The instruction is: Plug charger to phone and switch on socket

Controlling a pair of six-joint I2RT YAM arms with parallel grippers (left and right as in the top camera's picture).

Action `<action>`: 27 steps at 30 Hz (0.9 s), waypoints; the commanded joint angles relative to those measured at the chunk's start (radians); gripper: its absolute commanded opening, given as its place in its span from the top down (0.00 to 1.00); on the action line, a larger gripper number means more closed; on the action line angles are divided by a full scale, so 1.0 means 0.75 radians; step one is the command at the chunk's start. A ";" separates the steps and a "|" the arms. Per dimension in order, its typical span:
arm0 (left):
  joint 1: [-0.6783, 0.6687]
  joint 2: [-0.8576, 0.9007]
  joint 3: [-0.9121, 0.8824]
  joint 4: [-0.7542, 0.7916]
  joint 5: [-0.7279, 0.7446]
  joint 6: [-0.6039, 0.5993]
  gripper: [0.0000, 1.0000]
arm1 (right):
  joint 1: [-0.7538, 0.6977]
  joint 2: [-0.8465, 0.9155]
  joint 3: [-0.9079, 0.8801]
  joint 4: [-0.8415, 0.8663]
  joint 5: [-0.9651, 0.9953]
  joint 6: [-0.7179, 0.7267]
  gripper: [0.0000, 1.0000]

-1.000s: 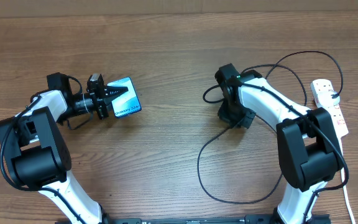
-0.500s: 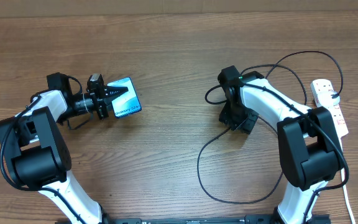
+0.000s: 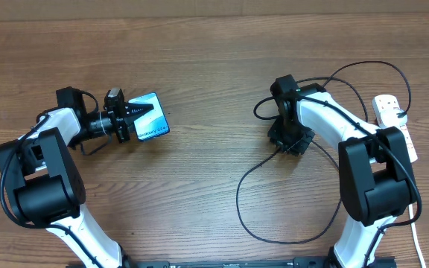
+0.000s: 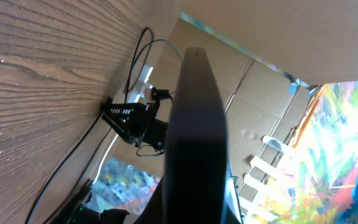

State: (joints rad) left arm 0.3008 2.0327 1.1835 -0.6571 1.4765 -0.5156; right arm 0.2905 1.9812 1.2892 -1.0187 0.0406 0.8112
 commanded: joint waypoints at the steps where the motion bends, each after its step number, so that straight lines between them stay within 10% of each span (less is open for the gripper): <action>1: -0.010 -0.018 0.026 0.000 0.042 0.030 0.96 | -0.015 0.030 -0.063 0.012 0.049 0.019 0.63; 20: -0.010 -0.018 0.026 0.000 0.025 0.030 0.96 | -0.074 0.031 -0.087 0.060 0.064 0.023 0.90; 27: -0.010 -0.018 0.026 -0.001 0.003 0.030 0.96 | -0.074 0.031 -0.087 0.053 0.063 0.023 0.84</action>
State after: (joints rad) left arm 0.3008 2.0327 1.1835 -0.6571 1.4567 -0.5156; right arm 0.2428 1.9682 1.2667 -0.9798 0.0460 0.8192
